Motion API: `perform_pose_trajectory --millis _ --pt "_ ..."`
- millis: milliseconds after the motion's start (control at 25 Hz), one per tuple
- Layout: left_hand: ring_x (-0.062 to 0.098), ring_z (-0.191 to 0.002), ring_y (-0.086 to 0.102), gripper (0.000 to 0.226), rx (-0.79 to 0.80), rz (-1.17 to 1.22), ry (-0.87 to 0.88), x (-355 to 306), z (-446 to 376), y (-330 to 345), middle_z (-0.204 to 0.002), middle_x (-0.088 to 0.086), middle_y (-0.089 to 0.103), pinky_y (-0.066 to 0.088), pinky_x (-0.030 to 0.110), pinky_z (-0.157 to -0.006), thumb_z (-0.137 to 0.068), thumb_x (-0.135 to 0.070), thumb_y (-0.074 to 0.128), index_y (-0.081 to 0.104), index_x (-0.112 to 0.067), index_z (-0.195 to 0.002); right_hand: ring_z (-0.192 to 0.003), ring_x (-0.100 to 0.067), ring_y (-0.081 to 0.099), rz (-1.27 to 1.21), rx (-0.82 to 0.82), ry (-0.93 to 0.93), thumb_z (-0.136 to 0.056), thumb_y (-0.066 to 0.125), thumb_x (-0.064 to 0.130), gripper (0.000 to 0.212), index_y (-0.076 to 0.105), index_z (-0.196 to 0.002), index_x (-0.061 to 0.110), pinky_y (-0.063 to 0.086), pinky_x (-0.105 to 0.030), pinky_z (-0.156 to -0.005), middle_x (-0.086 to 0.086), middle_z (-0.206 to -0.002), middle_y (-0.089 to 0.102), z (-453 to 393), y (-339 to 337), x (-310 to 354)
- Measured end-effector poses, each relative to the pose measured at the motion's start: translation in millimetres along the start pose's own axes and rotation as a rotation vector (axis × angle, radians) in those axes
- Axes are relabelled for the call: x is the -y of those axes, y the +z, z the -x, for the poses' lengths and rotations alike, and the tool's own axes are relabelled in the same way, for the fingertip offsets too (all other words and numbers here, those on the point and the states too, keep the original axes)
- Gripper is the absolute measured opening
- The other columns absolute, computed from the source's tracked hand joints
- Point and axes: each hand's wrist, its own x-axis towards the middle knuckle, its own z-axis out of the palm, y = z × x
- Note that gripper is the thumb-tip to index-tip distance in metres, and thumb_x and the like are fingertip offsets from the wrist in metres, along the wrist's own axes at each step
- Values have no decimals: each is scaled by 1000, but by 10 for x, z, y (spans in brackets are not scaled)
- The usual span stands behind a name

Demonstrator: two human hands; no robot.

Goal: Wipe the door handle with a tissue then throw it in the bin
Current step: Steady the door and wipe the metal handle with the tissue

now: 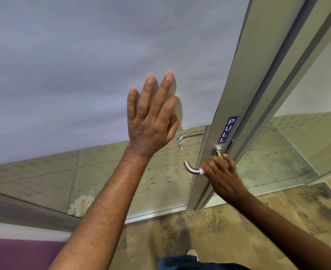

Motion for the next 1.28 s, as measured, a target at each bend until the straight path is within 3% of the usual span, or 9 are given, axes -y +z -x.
perform_pose_trajectory --millis 200,360,520,640,760,840,1000,1120,1280 --pt "20 -167 7 27 -5 -6 3 6 2 10 -168 0 33 4 47 -137 -92 -18 63 59 -22 -117 -106 -32 65 -69 -13 30 -110 37 19 25 62 -108 15 27 -52 -119 -7 -99 62 7 70 41" --pt "20 -167 7 26 -8 1 3 5 10 17 -169 -1 33 3 47 -137 -92 -18 63 59 -22 -117 -96 -30 65 -74 -23 -30 -103 60 29 20 52 -111 13 40 -56 -113 -9 -97 65 -142 58 144" --pt "21 -167 8 25 -3 2 10 4 5 13 -178 -5 20 3 47 -137 -92 -18 63 59 -22 -116 -82 -28 63 -78 202 239 -105 45 42 38 65 -95 11 37 -54 -107 -8 -82 70 -448 12 561" --pt "21 -167 5 25 9 0 3 11 5 11 -171 0 29 2 47 -137 -92 -18 63 58 -22 -117 -70 -30 62 -97 163 414 -106 50 35 38 66 -87 5 46 -56 -102 -12 -71 65 -630 -48 795" --pt "20 -167 5 26 10 -1 -3 2 9 -1 -167 0 32 2 47 -137 -92 -19 64 57 -22 -117 -73 -28 62 -139 118 474 -107 50 35 37 67 -91 6 46 -56 -104 -11 -74 66 -650 -57 841" --pt "25 -166 12 26 3 -7 -1 -2 5 -5 -166 1 34 3 46 -137 -92 -18 64 58 -22 -117 -85 -29 64 -148 124 428 -107 49 35 33 68 -99 9 42 -56 -109 -10 -85 69 -495 -25 790" --pt "30 -156 25 27 -7 0 1 -1 -4 -13 -165 2 37 4 47 -136 -92 -18 65 59 -21 -117 -111 -34 63 -103 -48 119 -95 63 11 23 68 -118 10 29 -56 -119 -11 -107 68 5 97 338" --pt "31 -157 25 25 -9 7 4 -6 1 -13 -164 3 41 5 47 -136 -92 -17 64 59 -21 -116 -119 -32 57 -35 -24 31 -94 64 10 26 57 -118 18 13 -47 -124 -7 -111 66 129 175 -117" --pt "22 -167 10 26 -5 3 -2 1 -1 -4 -166 1 38 5 46 -137 -92 -17 64 59 -22 -117 -123 -33 56 33 8 -53 -93 69 12 30 59 -121 17 8 -46 -127 -7 -115 63 200 272 -355"
